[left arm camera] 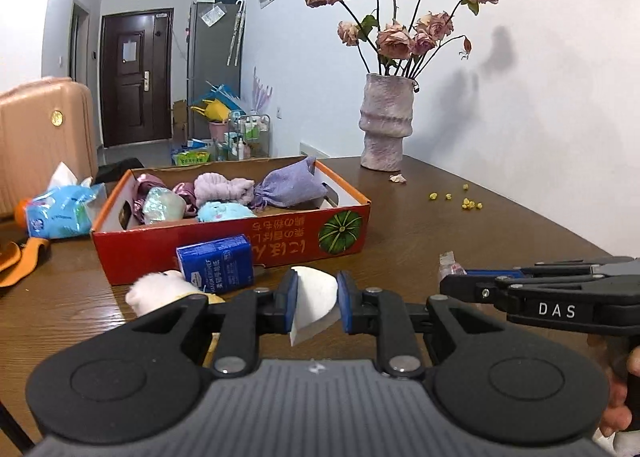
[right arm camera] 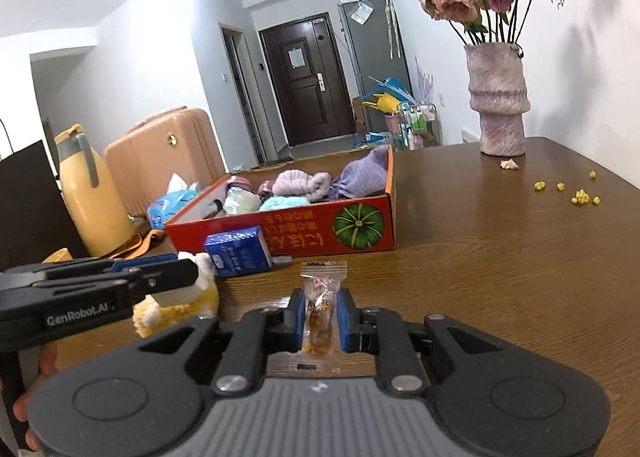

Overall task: Organize soft objects
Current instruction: 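Carry the snack packet and white wedge into the red box and open both grippers, then lift both grippers out of the box back over the table, then grasp the white-and-yellow plush hamster between both grippers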

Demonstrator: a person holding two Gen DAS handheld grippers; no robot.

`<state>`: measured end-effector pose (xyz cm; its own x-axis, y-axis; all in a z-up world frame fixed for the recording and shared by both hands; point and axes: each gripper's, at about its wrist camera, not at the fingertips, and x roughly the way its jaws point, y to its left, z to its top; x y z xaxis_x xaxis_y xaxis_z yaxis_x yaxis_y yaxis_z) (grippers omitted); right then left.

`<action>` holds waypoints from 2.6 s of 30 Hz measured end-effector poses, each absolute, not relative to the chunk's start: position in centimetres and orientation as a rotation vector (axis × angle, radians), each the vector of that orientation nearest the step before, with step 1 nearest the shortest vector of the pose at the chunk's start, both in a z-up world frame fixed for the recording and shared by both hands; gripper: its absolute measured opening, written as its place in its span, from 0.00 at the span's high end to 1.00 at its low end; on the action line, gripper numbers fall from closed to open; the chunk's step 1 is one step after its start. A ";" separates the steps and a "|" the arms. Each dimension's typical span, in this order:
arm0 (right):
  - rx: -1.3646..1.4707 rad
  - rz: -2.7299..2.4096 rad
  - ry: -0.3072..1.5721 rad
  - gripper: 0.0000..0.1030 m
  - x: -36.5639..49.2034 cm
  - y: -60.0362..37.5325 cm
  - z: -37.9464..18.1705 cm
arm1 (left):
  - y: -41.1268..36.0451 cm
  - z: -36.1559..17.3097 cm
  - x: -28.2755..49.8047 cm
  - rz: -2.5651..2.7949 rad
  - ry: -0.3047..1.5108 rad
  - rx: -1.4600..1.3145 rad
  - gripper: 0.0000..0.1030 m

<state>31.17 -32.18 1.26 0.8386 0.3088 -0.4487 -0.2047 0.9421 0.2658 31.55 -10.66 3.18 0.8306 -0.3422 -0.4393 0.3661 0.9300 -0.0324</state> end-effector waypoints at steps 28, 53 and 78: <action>0.357 0.357 0.838 0.84 66.2 -26.6 0.9 | -4.2 2.1 64.5 -0.162 0.762 -0.161 0.68; 0.153 0.253 0.614 0.32 54.4 -29.6 12.7 | 0.5 13.6 47.9 -0.116 0.494 0.018 0.25; 0.088 0.269 0.386 0.13 22.2 -27.7 6.0 | 3.5 8.4 20.2 -0.105 0.291 0.023 0.05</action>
<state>22.15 -27.73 6.00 0.8916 0.2752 -0.3597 -0.2417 0.9608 0.1360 20.15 3.50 8.37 0.9525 -0.1000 -0.2877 0.1067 0.9943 0.0076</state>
